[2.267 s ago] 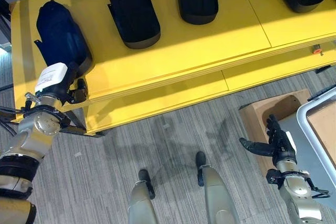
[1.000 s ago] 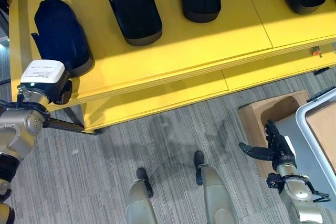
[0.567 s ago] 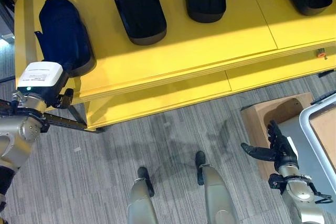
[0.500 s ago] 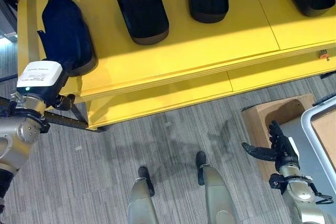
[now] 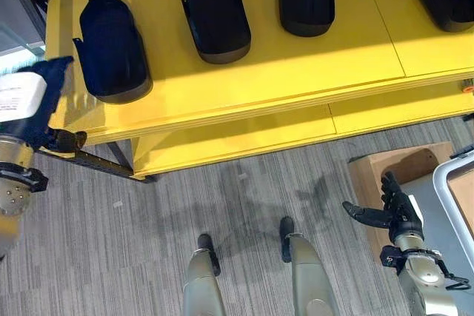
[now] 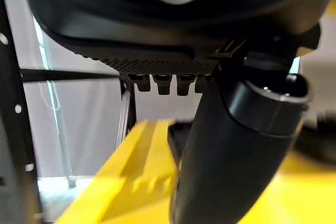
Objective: Move parts from the plastic box to the shelf.
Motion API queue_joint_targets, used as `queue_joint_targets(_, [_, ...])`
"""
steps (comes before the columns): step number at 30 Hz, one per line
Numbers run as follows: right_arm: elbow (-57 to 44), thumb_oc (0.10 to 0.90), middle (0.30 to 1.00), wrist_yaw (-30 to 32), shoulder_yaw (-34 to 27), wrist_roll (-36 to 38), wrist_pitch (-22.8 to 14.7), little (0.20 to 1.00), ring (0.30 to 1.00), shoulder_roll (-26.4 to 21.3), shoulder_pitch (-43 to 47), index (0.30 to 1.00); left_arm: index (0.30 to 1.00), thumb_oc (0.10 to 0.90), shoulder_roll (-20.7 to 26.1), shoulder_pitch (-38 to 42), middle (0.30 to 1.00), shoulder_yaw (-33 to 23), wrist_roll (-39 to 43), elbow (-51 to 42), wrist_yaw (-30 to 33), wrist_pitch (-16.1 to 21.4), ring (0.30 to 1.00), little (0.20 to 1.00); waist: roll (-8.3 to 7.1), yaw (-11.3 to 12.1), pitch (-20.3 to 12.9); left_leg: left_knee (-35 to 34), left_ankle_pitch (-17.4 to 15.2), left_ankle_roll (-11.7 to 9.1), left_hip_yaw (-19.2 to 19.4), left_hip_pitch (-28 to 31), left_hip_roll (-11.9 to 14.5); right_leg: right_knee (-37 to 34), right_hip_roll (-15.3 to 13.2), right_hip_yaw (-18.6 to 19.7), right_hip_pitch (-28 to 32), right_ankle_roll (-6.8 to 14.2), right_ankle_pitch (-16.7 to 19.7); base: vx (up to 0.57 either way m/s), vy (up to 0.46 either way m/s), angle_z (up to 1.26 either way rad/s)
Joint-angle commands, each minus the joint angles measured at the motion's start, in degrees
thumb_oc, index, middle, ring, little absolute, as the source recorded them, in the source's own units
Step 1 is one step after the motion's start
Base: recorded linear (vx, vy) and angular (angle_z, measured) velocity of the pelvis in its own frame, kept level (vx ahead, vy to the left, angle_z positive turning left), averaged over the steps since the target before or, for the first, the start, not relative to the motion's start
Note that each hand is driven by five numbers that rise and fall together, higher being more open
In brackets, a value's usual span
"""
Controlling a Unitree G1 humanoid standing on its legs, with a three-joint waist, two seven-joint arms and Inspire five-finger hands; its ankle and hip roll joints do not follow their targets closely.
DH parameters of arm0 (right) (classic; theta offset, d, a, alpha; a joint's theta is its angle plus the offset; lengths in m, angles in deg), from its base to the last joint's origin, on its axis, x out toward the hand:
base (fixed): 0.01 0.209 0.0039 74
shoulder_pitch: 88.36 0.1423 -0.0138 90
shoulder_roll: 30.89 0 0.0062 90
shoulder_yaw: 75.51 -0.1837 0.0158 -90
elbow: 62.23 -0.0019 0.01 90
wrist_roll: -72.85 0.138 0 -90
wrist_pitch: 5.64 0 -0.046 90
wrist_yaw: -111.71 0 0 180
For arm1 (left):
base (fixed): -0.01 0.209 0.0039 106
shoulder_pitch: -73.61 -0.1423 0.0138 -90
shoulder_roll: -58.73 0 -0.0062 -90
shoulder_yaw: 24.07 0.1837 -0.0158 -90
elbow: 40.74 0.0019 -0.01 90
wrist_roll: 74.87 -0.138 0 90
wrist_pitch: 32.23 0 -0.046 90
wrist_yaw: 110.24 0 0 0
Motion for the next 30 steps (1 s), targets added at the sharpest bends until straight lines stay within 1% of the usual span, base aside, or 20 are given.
queue_joint_targets(1, [-6.64,0.900,1.000,0.95,-3.97,-0.06,-4.86,1.000,1.000,-2.45,-1.57,1.000,1.000,0.900,-0.02,4.27,1.000,-5.35,6.39,-1.54,5.93,2.41,1.000,1.000,0.08,-1.18,-2.95,-1.99,0.79,1.88,-1.00,0.93,0.83,-4.47,-1.91,3.32,7.74,2.19,-3.23,0.00,0.000,0.00])
queue_joint_targets(3, [-6.83,0.900,1.000,0.83,-3.29,0.25,-4.80,1.000,1.000,-2.44,-1.46,1.000,1.000,0.900,-3.15,6.11,1.000,-4.16,10.33,-2.02,6.66,2.84,1.000,1.000,-0.06,-1.36,-2.89,-2.10,0.86,1.86,-0.91,1.10,0.83,-4.27,-1.87,3.36,7.69,2.08,-3.27,0.00,0.000,0.00])
queue_joint_targets(4, [-6.82,0.900,1.000,0.83,-3.40,0.26,-4.80,1.000,1.000,-2.47,-1.48,1.000,1.000,0.900,-3.19,6.33,1.000,-3.96,10.34,-1.96,6.68,2.83,1.000,1.000,0.00,-1.27,-2.86,-2.09,0.86,1.85,-0.91,1.11,0.83,-4.25,-1.86,3.36,7.69,2.08,-3.28,0.00,0.000,0.00])
queue_joint_targets(5, [-7.06,0.900,1.000,0.66,-2.89,0.30,-4.67,1.000,1.000,-2.29,-1.50,1.000,1.000,0.900,-5.40,8.01,1.000,-2.87,13.61,-2.52,6.73,3.60,1.000,1.000,-0.19,-1.57,-2.88,-2.08,0.83,1.81,-0.85,1.23,0.87,-4.18,-1.84,3.39,7.61,2.03,-3.31,0.00,0.000,0.00])
queue_joint_targets(6, [-7.06,0.900,1.000,0.66,-2.98,0.30,-4.66,1.000,1.000,-2.30,-1.53,1.000,1.000,0.900,-5.41,8.17,1.000,-2.73,13.67,-2.46,6.73,3.62,1.000,1.000,-0.15,-1.51,-2.86,-2.09,0.83,1.81,-0.85,1.24,0.87,-4.18,-1.84,3.38,7.62,2.03,-3.32,0.00,0.000,0.00])
queue_joint_targets(7, [-7.07,0.900,1.000,0.63,-2.70,0.30,-4.66,1.000,1.000,-2.28,-1.49,1.000,1.000,0.900,-6.48,9.12,1.000,-2.11,15.39,-2.67,6.89,4.19,1.000,1.000,-0.20,-1.57,-2.84,-2.07,0.84,1.81,-0.86,1.27,0.91,-4.14,-1.81,3.37,7.60,2.00,-3.32,0.00,0.000,0.00])
queue_joint_targets(8, [-7.20,0.900,1.000,0.65,-2.17,0.40,-4.68,1.000,1.000,-2.28,-1.40,1.000,1.000,0.900,-8.51,11.07,1.000,-0.85,19.38,-3.12,7.56,5.69,1.000,1.000,-0.38,-1.89,-2.82,-2.09,0.91,1.77,-0.79,1.40,1.02,-4.11,-1.78,3.33,7.60,1.99,-3.28,0.00,0.000,0.00])
queue_joint_targets(10, [-7.22,0.900,1.000,0.76,-1.40,0.40,-4.58,1.000,1.000,-2.45,-1.25,1.000,1.000,0.900,-11.24,13.59,1.000,1.38,25.06,-3.69,7.62,7.16,1.000,1.000,-0.54,-2.23,-2.76,-2.18,0.98,1.80,-0.72,1.58,1.04,-4.04,-1.72,3.37,7.54,1.92,-3.20,0.00,0.000,0.00])
queue_joint_targets(12, [-7.28,0.900,1.000,0.83,-1.04,0.44,-4.51,1.000,1.000,-2.48,-1.25,1.000,1.000,0.900,-12.73,15.91,1.000,3.40,28.01,-3.69,7.74,7.72,1.000,1.000,-0.62,-2.40,-2.73,-2.33,1.00,1.76,-0.61,1.94,1.15,-4.16,-1.70,3.38,7.72,1.94,-3.19,0.00,0.000,0.00])
queue_joint_targets(13, [-7.28,0.900,1.000,0.83,-1.07,0.44,-4.51,1.000,1.000,-2.47,-1.26,1.000,1.000,0.900,-12.73,15.97,1.000,3.44,28.01,-3.66,7.75,7.72,1.000,1.000,-0.62,-2.36,-2.72,-2.33,1.00,1.76,-0.61,1.95,1.16,-4.16,-1.70,3.39,7.73,1.94,-3.19,0.00,0.000,0.00])
queue_joint_targets(14, [-7.23,0.900,1.000,0.91,-0.03,0.33,-4.42,1.000,1.000,-2.57,-0.96,1.000,1.000,0.900,-15.19,19.42,1.000,6.28,33.08,-3.24,7.81,8.98,1.000,1.000,-0.80,-2.78,-2.79,-2.35,1.07,1.74,-0.60,2.08,1.22,-4.22,-1.62,3.47,7.89,1.92,-3.15,0.00,0.000,0.00])
queue_joint_targets(15, [-7.22,0.900,1.000,0.91,-0.12,0.33,-4.43,1.000,1.000,-2.55,-0.97,1.000,1.000,0.900,-15.18,19.62,1.000,6.44,33.13,-3.11,7.81,9.03,1.000,1.000,-0.78,-2.70,-2.75,-2.35,1.07,1.74,-0.60,2.09,1.22,-4.22,-1.61,3.46,7.91,1.92,-3.15,0.00,0.000,0.00])
queue_joint_targets(17, [-7.37,0.900,1.000,0.99,0.79,0.26,-4.35,1.000,1.000,-2.64,-0.76,1.000,1.000,0.900,-17.58,23.36,1.000,9.42,37.02,-1.76,8.33,9.42,1.000,1.000,-1.01,-3.10,-2.81,-2.33,1.11,1.71,-0.60,2.26,1.35,-4.21,-1.61,3.52,7.97,1.90,-3.09,0.00,0.000,0.00])
queue_joint_targets(20, [-8.06,0.900,1.000,1.43,2.31,0.19,-4.11,1.000,1.000,-2.96,-0.52,1.000,1.000,0.900,-21.52,28.62,1.000,13.87,44.76,1.76,8.89,10.55,1.000,1.000,-1.19,-3.87,-2.92,-2.27,1.17,1.67,-0.50,2.59,1.51,-3.97,-1.57,3.44,8.04,1.92,-3.04,0.00,-0.001,-0.01])
queue_joint_targets(24, [-8.25,0.900,1.000,2.29,3.78,0.27,-3.82,1.000,1.000,-3.20,-0.36,1.000,1.000,0.900,-24.19,35.43,1.000,18.70,48.92,5.81,10.46,10.66,1.000,1.000,-1.60,-4.67,-3.26,-1.93,1.05,1.58,-0.40,2.71,1.72,-3.55,-1.34,3.70,7.93,1.91,-2.99,0.00,-0.004,-0.02])
queue_joint_targets(27, [-8.74,0.900,1.000,2.56,4.30,0.34,-3.65,1.000,1.000,-3.45,-0.89,1.000,1.000,0.900,-24.71,38.04,1.000,20.29,48.92,8.45,11.65,10.12,1.000,1.000,-1.78,-5.19,-3.59,-1.90,1.04,1.53,-0.24,2.83,1.91,-3.42,-1.22,3.84,7.86,1.90,-2.95,0.01,-0.003,-0.03])
queue_joint_targets(30, [-9.30,0.900,1.000,2.80,4.69,0.33,-3.53,1.000,1.000,-3.50,-1.28,1.000,1.000,0.900,-25.14,38.99,1.000,20.63,49.49,9.99,12.52,9.91,1.000,1.000,-1.85,-5.41,-3.83,-1.89,1.03,1.52,-0.07,2.95,2.09,-3.40,-1.10,3.98,7.82,1.93,-2.97,0.01,-0.004,-0.08])
